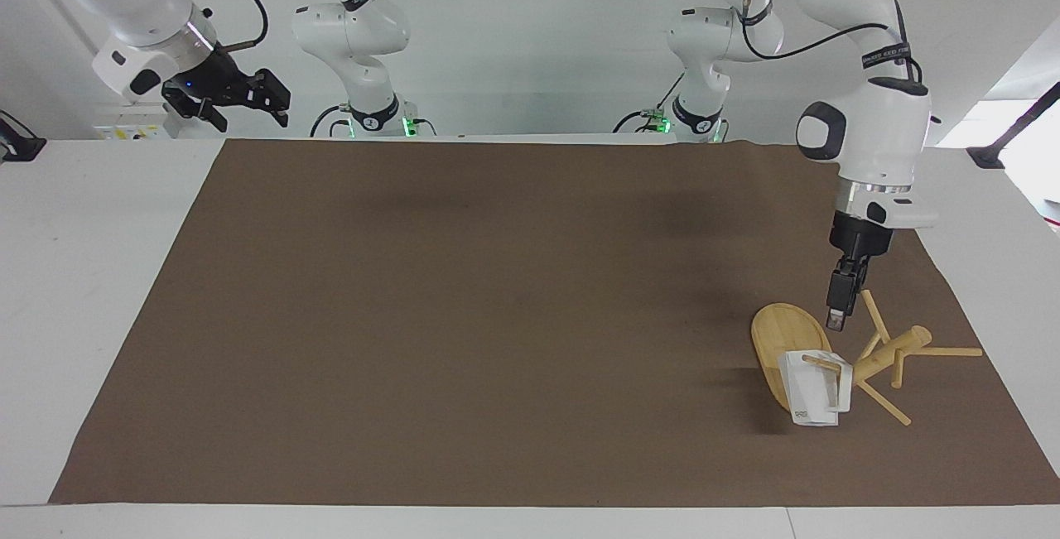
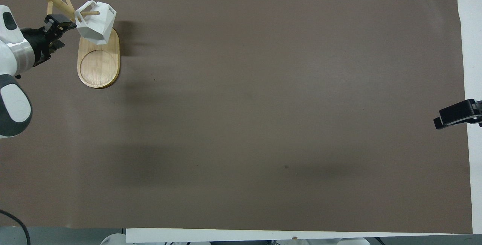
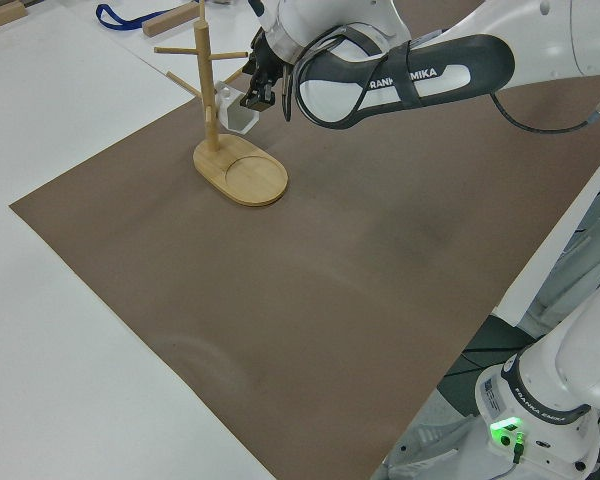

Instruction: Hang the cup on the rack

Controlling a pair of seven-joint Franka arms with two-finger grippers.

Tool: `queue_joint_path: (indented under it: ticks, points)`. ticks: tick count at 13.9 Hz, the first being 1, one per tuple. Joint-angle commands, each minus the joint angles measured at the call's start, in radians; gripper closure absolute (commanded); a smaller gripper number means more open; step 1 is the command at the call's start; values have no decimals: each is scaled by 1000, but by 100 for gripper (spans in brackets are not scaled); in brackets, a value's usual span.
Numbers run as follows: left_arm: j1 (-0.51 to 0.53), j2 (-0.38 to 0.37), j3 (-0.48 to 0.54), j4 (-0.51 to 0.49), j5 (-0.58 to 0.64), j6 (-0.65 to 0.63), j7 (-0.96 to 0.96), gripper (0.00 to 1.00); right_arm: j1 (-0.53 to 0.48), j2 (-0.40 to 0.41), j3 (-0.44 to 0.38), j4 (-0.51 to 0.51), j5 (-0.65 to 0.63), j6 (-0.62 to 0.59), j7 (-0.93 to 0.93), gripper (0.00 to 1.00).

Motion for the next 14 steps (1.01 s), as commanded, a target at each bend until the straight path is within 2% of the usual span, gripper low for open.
queue_joint_path:
  ticks: [1,2,4,6,9,11,13,14]
  points:
    - [-8,-82,-5,101,10,-299,3,0,-18,-8,12,-9,-17,21,13,0]
    - [-8,-69,-8,192,54,-437,9,0,-18,-2,12,-9,-17,27,13,0]
    - [-8,-30,-10,323,97,-635,63,0,-17,24,12,4,-28,21,13,0]
    - [-5,-9,-7,405,99,-811,228,0,-18,61,5,27,-29,9,13,0]
    - [6,-6,4,442,129,-994,518,1,-18,67,7,49,-32,-2,13,0]
    - [8,16,7,500,156,-1070,571,1,-18,61,4,44,-32,-2,15,0]
    - [31,121,8,656,148,-1223,672,3,-26,49,-14,37,-31,4,18,0]
    - [38,146,8,696,146,-1252,709,3,-27,45,-27,31,-31,7,18,0]
